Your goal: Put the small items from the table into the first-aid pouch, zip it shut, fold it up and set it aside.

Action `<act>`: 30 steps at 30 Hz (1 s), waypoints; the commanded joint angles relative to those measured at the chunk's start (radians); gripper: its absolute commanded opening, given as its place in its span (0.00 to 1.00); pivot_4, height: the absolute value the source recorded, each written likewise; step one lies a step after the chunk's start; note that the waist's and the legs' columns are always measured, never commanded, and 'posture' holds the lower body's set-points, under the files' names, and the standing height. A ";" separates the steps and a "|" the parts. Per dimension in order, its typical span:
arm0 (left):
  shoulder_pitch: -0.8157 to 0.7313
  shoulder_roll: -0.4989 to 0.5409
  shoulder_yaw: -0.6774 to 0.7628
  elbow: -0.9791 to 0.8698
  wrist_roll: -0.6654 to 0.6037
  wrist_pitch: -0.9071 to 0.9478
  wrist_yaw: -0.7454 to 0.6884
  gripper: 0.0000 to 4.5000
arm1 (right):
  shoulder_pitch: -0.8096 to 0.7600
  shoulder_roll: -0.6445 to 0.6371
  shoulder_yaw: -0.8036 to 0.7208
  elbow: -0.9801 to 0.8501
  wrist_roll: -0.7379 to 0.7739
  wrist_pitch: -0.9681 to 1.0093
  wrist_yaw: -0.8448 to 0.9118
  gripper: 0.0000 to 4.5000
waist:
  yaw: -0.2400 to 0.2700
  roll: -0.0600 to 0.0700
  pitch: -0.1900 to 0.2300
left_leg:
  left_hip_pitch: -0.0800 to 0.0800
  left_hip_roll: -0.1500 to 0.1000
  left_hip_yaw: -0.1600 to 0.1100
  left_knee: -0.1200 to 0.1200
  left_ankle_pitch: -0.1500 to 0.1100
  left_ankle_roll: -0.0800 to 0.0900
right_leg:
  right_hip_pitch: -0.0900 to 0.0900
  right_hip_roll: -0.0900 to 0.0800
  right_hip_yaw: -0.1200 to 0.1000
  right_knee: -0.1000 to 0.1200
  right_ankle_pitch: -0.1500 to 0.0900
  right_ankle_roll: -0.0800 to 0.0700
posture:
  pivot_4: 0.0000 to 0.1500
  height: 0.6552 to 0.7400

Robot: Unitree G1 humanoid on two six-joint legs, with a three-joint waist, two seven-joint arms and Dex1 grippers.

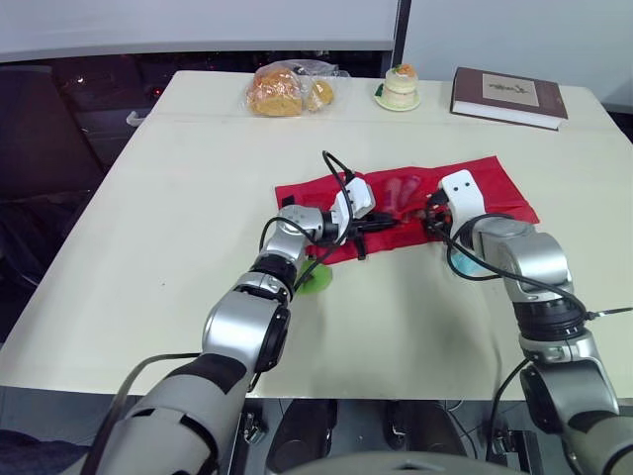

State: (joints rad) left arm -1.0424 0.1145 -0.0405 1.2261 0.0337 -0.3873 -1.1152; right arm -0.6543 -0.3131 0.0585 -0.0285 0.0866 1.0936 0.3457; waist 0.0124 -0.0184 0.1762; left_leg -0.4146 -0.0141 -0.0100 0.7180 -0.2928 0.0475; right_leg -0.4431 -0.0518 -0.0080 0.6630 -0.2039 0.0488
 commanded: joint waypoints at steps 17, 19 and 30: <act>-0.019 0.017 -0.015 -0.005 0.011 -0.010 -0.017 0.00 | 0.101 0.038 -0.026 -0.221 0.078 0.025 -0.030 0.63 | -0.004 0.000 0.000 | 0.000 0.000 0.000 -0.001 -0.001 0.001 | -0.001 0.000 0.000 0.000 0.000 0.000 | 1.00 0.87; -0.023 0.025 -0.015 -0.002 0.014 -0.010 -0.013 0.00 | 0.132 0.021 -0.031 -0.280 0.089 0.045 -0.026 0.63 | -0.007 0.000 0.000 | 0.000 0.000 0.000 -0.001 -0.001 0.002 | -0.001 0.000 0.000 0.000 0.000 0.000 | 1.00 0.87; -0.030 0.030 -0.016 0.001 0.024 -0.012 -0.011 0.00 | 0.196 -0.044 -0.008 -0.266 0.056 -0.099 -0.037 0.01 | -0.018 0.000 0.000 | 0.000 0.000 0.000 -0.001 -0.001 0.003 | -0.001 0.001 0.000 0.000 0.000 0.000 | 1.00 0.87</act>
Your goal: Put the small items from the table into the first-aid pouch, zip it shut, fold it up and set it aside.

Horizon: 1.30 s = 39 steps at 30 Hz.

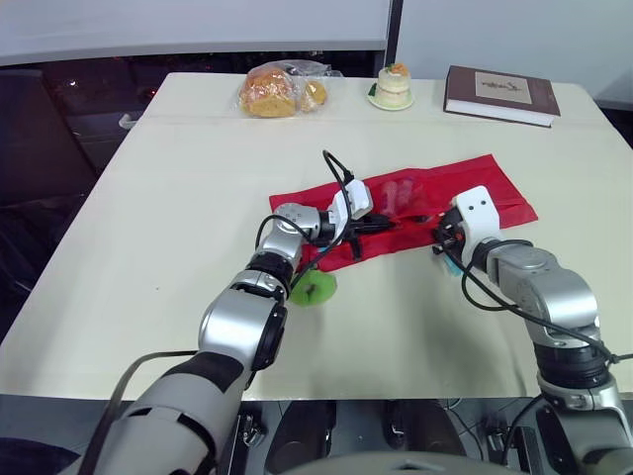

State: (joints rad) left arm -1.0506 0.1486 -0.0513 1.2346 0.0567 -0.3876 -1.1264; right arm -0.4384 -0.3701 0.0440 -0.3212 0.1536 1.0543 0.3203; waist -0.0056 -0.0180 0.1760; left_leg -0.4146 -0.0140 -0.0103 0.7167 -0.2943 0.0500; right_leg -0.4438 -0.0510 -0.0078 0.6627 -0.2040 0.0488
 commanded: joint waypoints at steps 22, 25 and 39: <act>-0.012 0.017 -0.006 -0.005 0.007 -0.023 0.002 0.00 | 0.044 0.019 0.020 0.083 0.014 -0.406 0.121 0.01 | -0.005 0.000 0.000 | -0.001 0.001 0.001 -0.001 0.001 -0.001 | -0.001 0.000 0.001 0.000 0.000 0.000 | 1.00 0.87; -0.009 0.031 -0.012 -0.003 0.013 -0.031 -0.006 0.00 | 0.130 -0.030 -0.014 -0.064 0.059 -0.429 0.170 0.01 | -0.008 0.000 0.000 | 0.000 0.001 0.001 -0.001 0.000 0.000 | -0.001 0.000 0.001 0.000 0.000 0.000 | 1.00 0.87; -0.007 0.226 -0.064 0.024 0.066 -0.100 -0.166 0.00 | 0.685 -0.179 -0.632 -0.466 0.532 -0.534 0.415 0.42 | -0.006 0.000 0.000 | 0.003 0.002 0.000 -0.002 0.000 0.001 | 0.002 0.002 0.002 -0.001 -0.001 0.001 | 1.00 0.87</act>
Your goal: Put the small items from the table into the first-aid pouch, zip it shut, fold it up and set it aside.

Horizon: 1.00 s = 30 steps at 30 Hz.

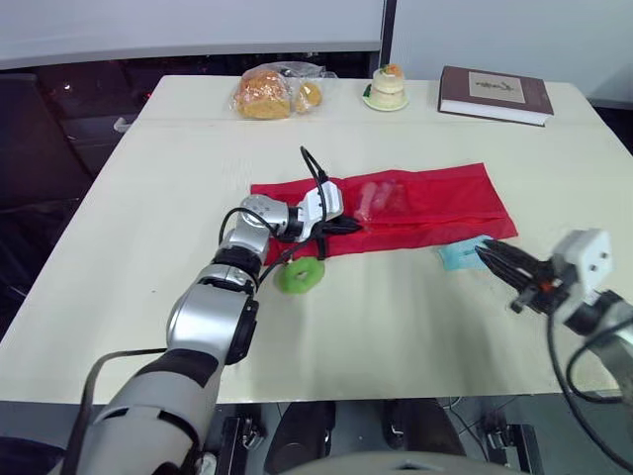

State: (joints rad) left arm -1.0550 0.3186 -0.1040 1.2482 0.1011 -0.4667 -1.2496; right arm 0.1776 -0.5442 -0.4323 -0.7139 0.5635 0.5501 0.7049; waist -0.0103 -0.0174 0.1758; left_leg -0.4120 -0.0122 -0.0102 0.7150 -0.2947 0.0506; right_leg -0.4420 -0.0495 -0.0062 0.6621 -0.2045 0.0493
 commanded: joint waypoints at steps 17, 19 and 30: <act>-0.016 0.228 -0.033 0.047 0.078 -0.029 -0.058 0.00 | 0.424 -0.024 -0.499 -0.233 0.474 -0.135 0.021 0.97 | -0.003 -0.001 -0.001 | 0.004 0.003 0.003 -0.001 -0.001 0.001 | 0.003 0.001 0.002 0.000 0.000 0.000 | 1.00 0.87; -0.022 0.242 -0.027 0.050 0.076 -0.012 -0.067 0.00 | 0.435 -0.029 -0.499 -0.235 0.472 -0.149 0.015 0.97 | -0.002 -0.001 -0.001 | 0.004 0.003 0.003 -0.001 -0.001 0.001 | 0.003 0.001 0.002 0.000 0.000 0.000 | 1.00 0.87; -0.033 0.283 -0.019 0.047 0.072 0.042 -0.130 0.00 | 0.441 -0.074 -0.483 -0.225 0.450 -0.186 0.004 0.97 | -0.001 -0.001 -0.001 | 0.004 0.003 0.004 -0.001 -0.001 0.001 | 0.003 0.001 0.002 -0.001 0.000 0.000 | 1.00 0.87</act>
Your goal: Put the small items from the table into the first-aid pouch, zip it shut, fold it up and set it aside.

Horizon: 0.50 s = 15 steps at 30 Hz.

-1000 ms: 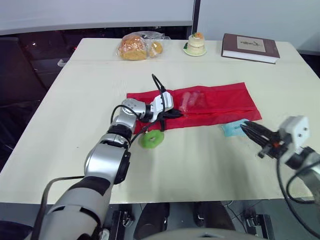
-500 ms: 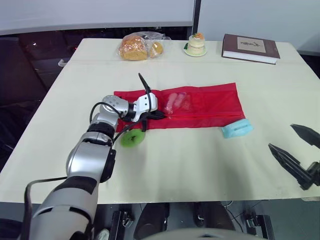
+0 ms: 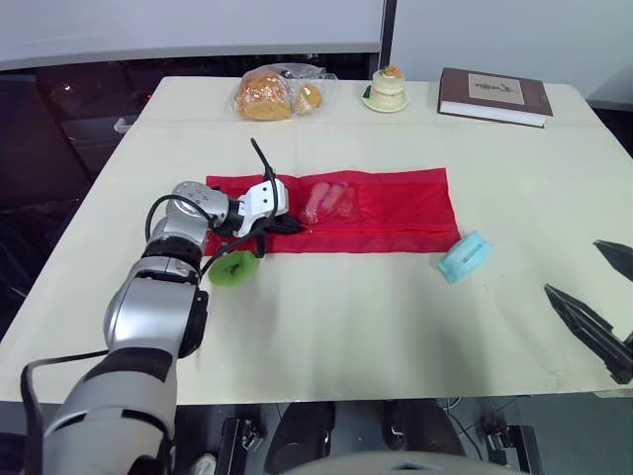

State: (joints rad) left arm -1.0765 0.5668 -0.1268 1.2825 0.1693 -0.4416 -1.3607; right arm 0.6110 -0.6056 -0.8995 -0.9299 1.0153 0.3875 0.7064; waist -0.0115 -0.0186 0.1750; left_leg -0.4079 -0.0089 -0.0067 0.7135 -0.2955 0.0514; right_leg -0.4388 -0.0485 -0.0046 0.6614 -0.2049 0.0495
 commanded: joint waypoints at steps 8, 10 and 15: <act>-0.020 0.067 0.001 0.012 0.018 0.042 0.007 0.14 | 0.002 -0.032 0.032 0.010 -0.056 -0.037 0.029 1.00 | 0.002 0.000 0.000 | 0.000 0.000 0.000 0.000 0.000 0.000 | 0.000 0.000 0.000 0.000 0.000 0.000 | 1.00 0.87; -0.026 0.066 0.005 0.009 0.015 0.042 0.019 0.29 | -0.001 -0.033 0.040 0.013 -0.066 -0.038 0.033 1.00 | 0.005 0.000 0.000 | 0.000 0.000 0.000 0.000 0.000 0.000 | 0.000 0.000 0.000 0.000 0.000 0.000 | 1.00 0.87; -0.054 0.073 0.034 -0.004 -0.040 0.060 -0.130 0.68 | 0.003 -0.034 0.050 0.013 -0.077 -0.043 0.038 1.00 | 0.013 0.000 0.000 | -0.001 0.000 0.000 0.001 0.000 0.000 | 0.000 0.000 0.000 0.000 0.000 0.000 | 1.00 0.87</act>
State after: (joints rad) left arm -1.0969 0.6177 -0.1221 1.2831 0.1665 -0.3922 -1.3915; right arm 0.6110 -0.6289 -0.8378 -0.9069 0.9415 0.3655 0.7384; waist 0.0017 -0.0189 0.1751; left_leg -0.4086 -0.0094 -0.0067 0.7146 -0.2956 0.0516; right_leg -0.4387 -0.0489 -0.0047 0.6614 -0.2048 0.0496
